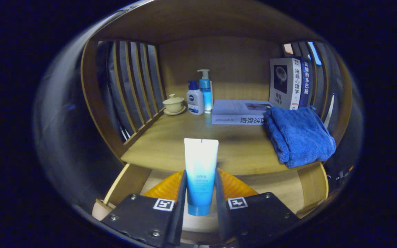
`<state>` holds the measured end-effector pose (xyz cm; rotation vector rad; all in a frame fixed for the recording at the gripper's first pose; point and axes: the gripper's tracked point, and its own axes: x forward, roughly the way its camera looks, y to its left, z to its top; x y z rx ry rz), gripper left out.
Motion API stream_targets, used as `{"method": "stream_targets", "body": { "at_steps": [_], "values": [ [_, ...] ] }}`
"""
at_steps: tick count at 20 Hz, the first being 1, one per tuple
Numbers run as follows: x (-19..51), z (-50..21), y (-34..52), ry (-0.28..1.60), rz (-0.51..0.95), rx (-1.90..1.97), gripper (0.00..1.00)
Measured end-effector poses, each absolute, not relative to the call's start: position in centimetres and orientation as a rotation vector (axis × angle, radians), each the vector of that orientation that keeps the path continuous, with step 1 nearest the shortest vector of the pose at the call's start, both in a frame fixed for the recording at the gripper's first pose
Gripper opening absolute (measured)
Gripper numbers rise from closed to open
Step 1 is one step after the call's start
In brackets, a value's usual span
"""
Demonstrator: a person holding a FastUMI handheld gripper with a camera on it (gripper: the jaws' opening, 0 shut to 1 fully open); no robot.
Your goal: Pull open the drawer, take out the items inside it, and place them on the countertop above the cabinet.
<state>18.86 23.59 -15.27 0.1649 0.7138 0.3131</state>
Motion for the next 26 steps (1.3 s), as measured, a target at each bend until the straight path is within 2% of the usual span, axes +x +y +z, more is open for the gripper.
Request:
{"method": "stream_targets", "body": {
  "at_steps": [7,26],
  "values": [
    [20.5,-18.3,24.0,0.755,0.294,0.09,0.42],
    [29.2,-20.2,24.9,0.806,0.177,0.099,0.42]
  ]
}}
